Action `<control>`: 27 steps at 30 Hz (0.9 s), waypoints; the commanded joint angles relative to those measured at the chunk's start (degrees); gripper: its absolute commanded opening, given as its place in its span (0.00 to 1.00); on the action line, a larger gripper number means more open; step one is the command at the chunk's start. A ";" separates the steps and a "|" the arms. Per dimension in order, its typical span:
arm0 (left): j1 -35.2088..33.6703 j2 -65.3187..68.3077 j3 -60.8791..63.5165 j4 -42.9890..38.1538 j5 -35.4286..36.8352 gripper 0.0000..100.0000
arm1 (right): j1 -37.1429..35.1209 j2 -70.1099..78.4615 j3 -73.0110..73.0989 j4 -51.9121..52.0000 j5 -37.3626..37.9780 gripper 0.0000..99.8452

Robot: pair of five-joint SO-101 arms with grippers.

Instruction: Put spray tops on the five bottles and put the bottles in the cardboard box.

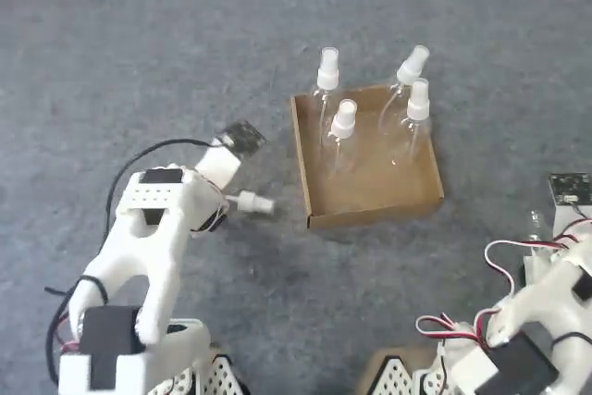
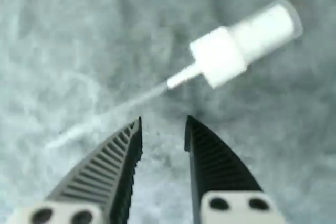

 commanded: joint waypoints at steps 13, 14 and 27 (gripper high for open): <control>4.92 -2.81 -8.13 1.67 19.69 0.21 | 0.40 0.31 -2.37 -0.84 0.70 0.02; 5.27 -2.81 -9.54 3.34 19.43 0.20 | 0.40 0.31 -2.37 -0.84 1.05 0.02; 12.66 -1.14 -13.41 6.24 -15.38 0.19 | 0.40 -0.22 -0.44 -0.84 7.21 0.02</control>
